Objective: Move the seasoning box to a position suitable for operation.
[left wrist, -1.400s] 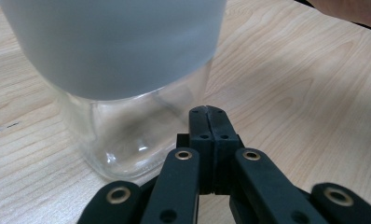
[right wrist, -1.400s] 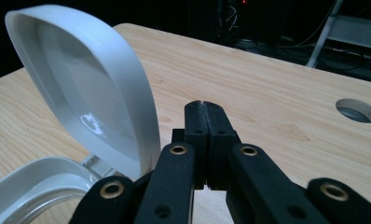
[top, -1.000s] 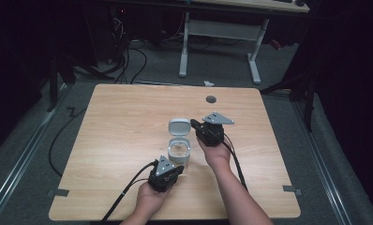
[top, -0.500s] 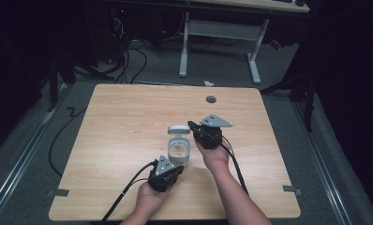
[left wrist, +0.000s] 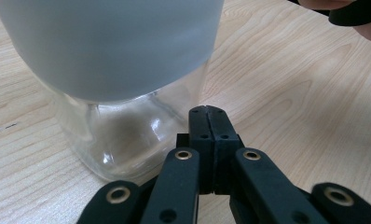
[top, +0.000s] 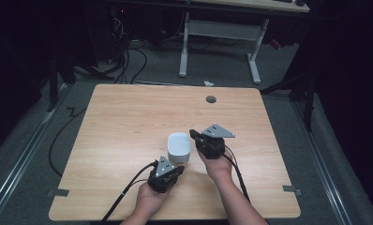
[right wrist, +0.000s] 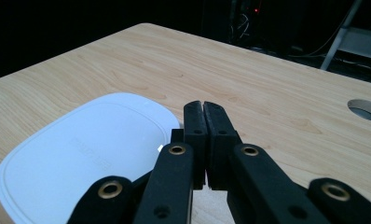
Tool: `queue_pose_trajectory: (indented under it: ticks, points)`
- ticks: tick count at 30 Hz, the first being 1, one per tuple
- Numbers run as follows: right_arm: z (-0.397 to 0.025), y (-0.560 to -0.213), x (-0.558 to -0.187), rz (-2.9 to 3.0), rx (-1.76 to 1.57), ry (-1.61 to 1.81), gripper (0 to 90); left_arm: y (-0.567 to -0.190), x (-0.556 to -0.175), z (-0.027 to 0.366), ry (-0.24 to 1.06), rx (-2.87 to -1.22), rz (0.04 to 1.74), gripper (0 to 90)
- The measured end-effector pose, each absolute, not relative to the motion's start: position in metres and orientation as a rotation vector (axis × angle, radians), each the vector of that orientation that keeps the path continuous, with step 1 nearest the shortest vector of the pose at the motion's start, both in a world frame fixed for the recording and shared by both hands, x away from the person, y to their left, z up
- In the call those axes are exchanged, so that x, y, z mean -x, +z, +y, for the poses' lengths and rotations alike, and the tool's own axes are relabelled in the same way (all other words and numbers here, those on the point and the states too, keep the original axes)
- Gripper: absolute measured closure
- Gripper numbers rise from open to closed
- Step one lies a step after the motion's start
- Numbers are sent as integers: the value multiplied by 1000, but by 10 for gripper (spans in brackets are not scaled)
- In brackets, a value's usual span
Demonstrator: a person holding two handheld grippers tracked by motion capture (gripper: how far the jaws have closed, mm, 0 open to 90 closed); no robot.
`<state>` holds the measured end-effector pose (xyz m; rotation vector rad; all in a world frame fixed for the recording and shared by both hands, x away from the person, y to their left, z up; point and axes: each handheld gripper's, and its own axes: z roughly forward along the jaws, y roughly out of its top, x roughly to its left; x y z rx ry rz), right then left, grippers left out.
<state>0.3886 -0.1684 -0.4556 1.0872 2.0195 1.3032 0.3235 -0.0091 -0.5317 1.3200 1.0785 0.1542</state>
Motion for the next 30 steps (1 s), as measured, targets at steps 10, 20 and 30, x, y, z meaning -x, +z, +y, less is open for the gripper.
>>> queue_pose_trajectory:
  ticks: [10,20,30]
  points:
    - [-175,-452,-387,2004,-1089,1310,871,-532,-316,-11,179,-1345,1024,898]
    - [-199,-456,-381,1997,-1137,1303,859,-521,-297,3,196,-1437,977,861]
    - [-227,-466,-375,1961,-1203,1286,818,-507,-305,49,234,-1397,1013,797]
